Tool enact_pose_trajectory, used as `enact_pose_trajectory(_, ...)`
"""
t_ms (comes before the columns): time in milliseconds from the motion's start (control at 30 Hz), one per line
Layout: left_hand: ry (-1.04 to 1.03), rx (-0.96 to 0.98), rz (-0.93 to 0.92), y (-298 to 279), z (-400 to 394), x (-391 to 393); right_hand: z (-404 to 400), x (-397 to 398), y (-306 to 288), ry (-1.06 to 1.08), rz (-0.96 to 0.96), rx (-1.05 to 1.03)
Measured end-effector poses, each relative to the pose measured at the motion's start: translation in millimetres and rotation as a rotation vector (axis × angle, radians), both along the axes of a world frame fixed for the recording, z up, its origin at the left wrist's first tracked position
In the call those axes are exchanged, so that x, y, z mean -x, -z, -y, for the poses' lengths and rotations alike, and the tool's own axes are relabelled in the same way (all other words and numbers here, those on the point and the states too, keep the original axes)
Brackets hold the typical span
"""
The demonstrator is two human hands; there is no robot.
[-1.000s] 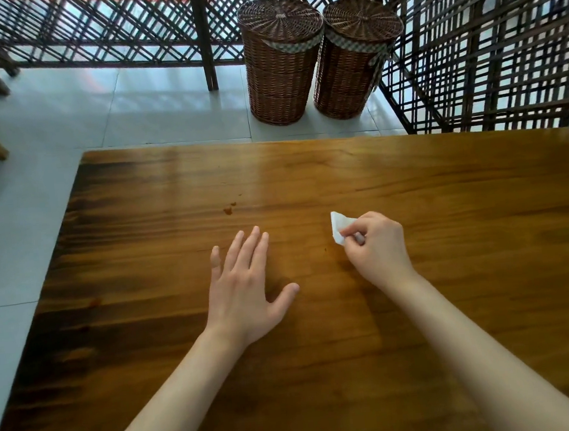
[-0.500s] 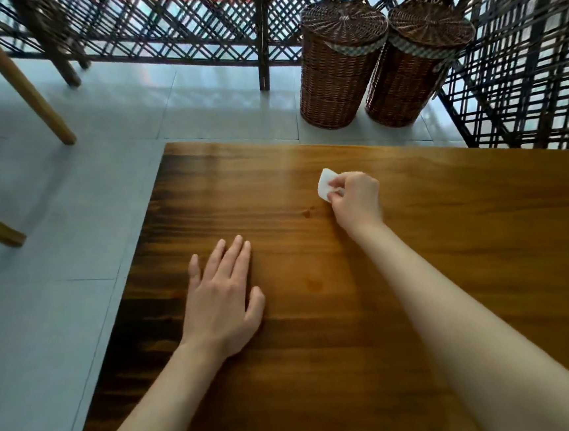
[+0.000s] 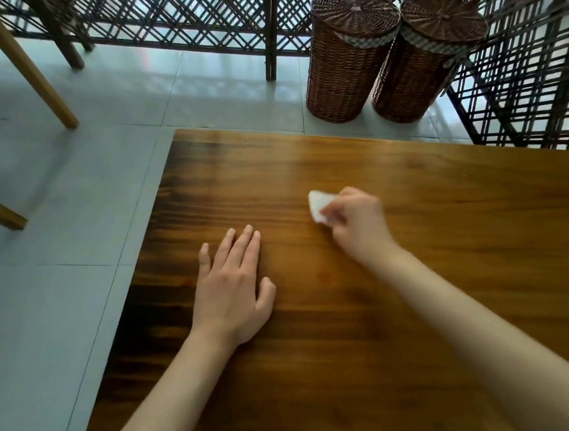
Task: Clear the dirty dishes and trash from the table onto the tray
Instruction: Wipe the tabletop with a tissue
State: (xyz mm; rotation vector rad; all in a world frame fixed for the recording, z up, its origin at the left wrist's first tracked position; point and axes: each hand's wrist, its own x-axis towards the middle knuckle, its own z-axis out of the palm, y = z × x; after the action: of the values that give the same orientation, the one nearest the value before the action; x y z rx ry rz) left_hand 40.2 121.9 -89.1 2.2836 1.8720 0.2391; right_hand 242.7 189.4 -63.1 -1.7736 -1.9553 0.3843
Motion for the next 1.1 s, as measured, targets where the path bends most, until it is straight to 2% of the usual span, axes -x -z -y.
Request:
enact_pose_trajectory(67,-0.004,-0.011,0.007,0,-1,0,-31,-15,-5,0.139,0.001,-0.038)
enact_pose_trajectory(167,-0.003,-0.011,0.021,1,-1,1,-62,-16,0,0.199,0.018,0.024)
enact_pose_trajectory(300,-0.006,-0.010,0.033,2,-2,2,-45,9,8,0.115,0.046,0.052)
enact_pose_trajectory(467,-0.017,-0.003,0.001,3,-1,1,22,23,5,-0.186,0.017,0.066)
enact_pose_trajectory(567,-0.017,-0.009,0.002,1,-1,0,9,9,-3,-0.096,-0.025,0.026)
enact_pose_trajectory(667,-0.018,-0.021,0.020,1,-2,0,-21,1,-4,0.052,0.030,0.058)
enact_pose_trajectory(733,-0.012,-0.025,0.013,1,-2,0,-15,6,-1,0.026,0.060,0.091)
enact_pose_trajectory(933,-0.008,-0.028,0.017,3,0,0,68,10,1,-0.272,0.023,0.053)
enact_pose_trajectory(1100,-0.013,-0.041,0.007,5,-1,0,61,13,4,-0.112,0.031,0.015)
